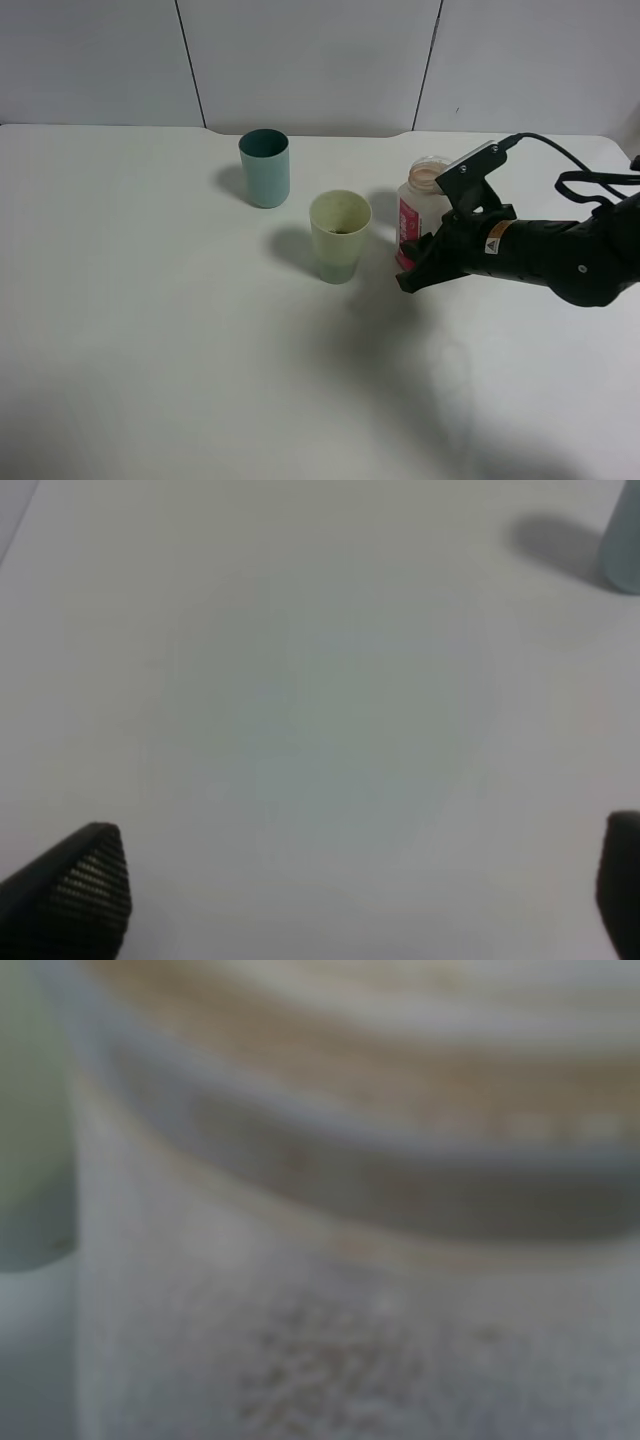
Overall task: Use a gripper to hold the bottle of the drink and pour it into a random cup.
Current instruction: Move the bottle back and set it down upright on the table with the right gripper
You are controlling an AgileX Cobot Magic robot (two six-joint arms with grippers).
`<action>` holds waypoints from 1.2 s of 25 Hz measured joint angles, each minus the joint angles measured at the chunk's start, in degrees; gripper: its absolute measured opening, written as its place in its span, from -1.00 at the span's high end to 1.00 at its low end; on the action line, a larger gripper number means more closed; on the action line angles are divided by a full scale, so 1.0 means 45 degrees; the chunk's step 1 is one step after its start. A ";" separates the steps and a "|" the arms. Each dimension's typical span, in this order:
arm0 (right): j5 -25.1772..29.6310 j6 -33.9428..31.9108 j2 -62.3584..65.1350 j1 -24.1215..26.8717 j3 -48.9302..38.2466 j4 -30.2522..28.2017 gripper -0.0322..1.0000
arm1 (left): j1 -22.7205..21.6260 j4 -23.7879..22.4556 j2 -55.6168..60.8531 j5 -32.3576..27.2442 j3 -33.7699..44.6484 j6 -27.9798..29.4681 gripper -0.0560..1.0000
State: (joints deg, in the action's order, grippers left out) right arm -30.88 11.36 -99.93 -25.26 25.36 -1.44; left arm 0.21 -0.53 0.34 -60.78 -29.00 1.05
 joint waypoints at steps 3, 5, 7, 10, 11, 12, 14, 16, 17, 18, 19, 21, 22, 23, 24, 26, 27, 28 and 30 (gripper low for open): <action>-0.1035 0.0000 0.0000 0.0000 -0.0514 0.0000 0.22 | 0.0000 0.0000 0.0000 0.0000 0.0000 0.0000 -0.86; -0.1611 0.0000 0.0000 0.0000 -0.0863 0.0000 0.22 | 0.0000 0.0000 0.0000 0.0000 0.0000 0.0000 -0.86; -0.1771 0.0000 0.0000 0.0000 -0.0990 0.0000 0.22 | 0.0000 0.0000 0.0000 0.0000 0.0000 0.0000 -0.86; -0.1809 0.0000 0.0000 0.0000 -0.1051 0.0000 0.22 | 0.0000 0.0000 0.0000 0.0000 0.0000 0.0000 -0.86; -0.1826 0.0000 0.0000 0.0000 -0.1051 0.0000 0.22 | 0.0000 0.0000 0.0000 0.0000 0.0000 0.0000 -0.86; -0.1826 -0.0012 0.0000 0.0000 -0.1051 0.0000 0.22 | 0.0000 0.0000 0.0000 0.0000 0.0000 0.0000 -0.86; -0.1826 -0.0012 0.0000 0.0000 -0.1051 0.0000 0.22 | 0.0000 0.0000 0.0000 0.0000 0.0000 0.0000 -0.86; -0.1826 -0.0036 0.0000 0.0000 -0.1051 0.0000 0.22 | 0.0000 0.0000 0.0000 0.0000 0.0000 0.0000 -0.86; -0.1826 -0.0036 0.0000 0.0000 -0.1051 0.0000 0.22 | 0.0000 0.0000 0.0000 0.0000 0.0000 0.0000 -0.86; -0.1826 -0.0036 0.0000 0.0000 -0.1051 0.0000 0.22 | 0.0000 0.0000 0.0000 0.0000 0.0000 0.0000 -0.86; -0.1826 -0.0040 0.0000 0.0000 -0.1051 0.0000 0.22 | 0.0000 0.0000 0.0000 0.0000 0.0000 0.0000 -0.86; -0.1826 -0.0115 0.0000 0.0000 -0.1051 0.0000 0.22 | 0.0000 0.0000 0.0000 0.0000 0.0000 0.0000 -0.86; -0.1826 -0.0159 0.0000 0.0000 -0.1051 0.0000 0.22 | 0.0000 0.0000 0.0000 0.0000 0.0000 0.0000 -0.86; -0.1826 -0.0226 0.0000 0.0000 -0.1051 0.0000 0.22 | 0.0000 0.0000 0.0000 0.0000 0.0000 0.0000 -0.86; -0.1826 -0.0279 0.0000 0.0000 -0.1051 0.0000 0.22 | 0.0000 0.0000 0.0000 0.0000 0.0000 0.0000 -0.86; -0.1826 -0.0454 0.0000 0.0000 -0.1051 0.0000 0.12 | 0.0000 0.0000 0.0000 0.0000 0.0000 0.0000 -0.86; -0.1836 -0.0530 0.0000 0.0000 -0.1051 0.0000 0.04 | 0.0000 0.0000 0.0000 0.0000 0.0000 0.0000 -0.86; -0.1857 -0.0579 0.0000 0.0000 -0.1051 0.0000 -0.07 | 0.0000 0.0000 0.0000 0.0000 0.0000 0.0000 -0.86; -0.1921 -0.0591 0.0000 0.0000 -0.1051 0.0000 -0.30 | 0.0000 0.0000 0.0000 0.0000 0.0000 0.0000 -0.86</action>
State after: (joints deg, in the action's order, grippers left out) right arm -39.53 8.70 -99.93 -25.26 20.63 -1.44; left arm 0.21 -0.53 0.34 -60.78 -29.00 1.05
